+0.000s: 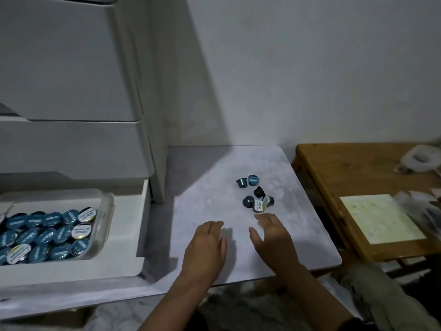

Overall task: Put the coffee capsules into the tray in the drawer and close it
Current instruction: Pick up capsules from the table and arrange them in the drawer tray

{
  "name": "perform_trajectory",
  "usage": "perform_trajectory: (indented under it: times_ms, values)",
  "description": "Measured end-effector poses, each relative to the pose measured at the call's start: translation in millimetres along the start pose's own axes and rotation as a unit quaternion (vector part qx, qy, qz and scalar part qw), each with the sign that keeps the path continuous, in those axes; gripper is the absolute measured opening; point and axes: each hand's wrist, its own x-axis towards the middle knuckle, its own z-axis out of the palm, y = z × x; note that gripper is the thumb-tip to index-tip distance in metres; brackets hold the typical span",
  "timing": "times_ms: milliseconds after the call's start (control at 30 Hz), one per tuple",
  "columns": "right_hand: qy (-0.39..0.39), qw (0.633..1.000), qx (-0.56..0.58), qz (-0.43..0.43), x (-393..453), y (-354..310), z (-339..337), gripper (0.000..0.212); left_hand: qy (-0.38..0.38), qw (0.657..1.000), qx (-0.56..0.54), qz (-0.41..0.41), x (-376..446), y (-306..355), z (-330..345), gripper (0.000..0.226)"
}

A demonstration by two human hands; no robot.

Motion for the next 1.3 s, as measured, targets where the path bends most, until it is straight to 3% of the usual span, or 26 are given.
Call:
perform_trajectory:
  times_ms: [333,533,733,900,1300]
  values:
    - [-0.093,0.963,0.118,0.224,46,52,23,0.034,-0.090,0.995,-0.033,0.000,88,12,41,0.036]
    - [-0.122,0.946,0.157,0.258,65,61,30,0.019,-0.110,0.993,-0.046,0.015,140,27,71,0.033]
    - [-0.157,0.955,0.098,0.232,78,62,33,0.027,-0.132,0.989,-0.045,0.047,169,20,100,0.041]
    - [-0.124,0.918,0.177,0.333,76,65,39,0.021,-0.126,0.989,-0.063,0.054,176,9,106,0.036]
    - [-0.106,0.892,0.240,0.369,73,66,45,0.019,-0.033,0.967,-0.245,-0.064,148,-14,82,0.021]
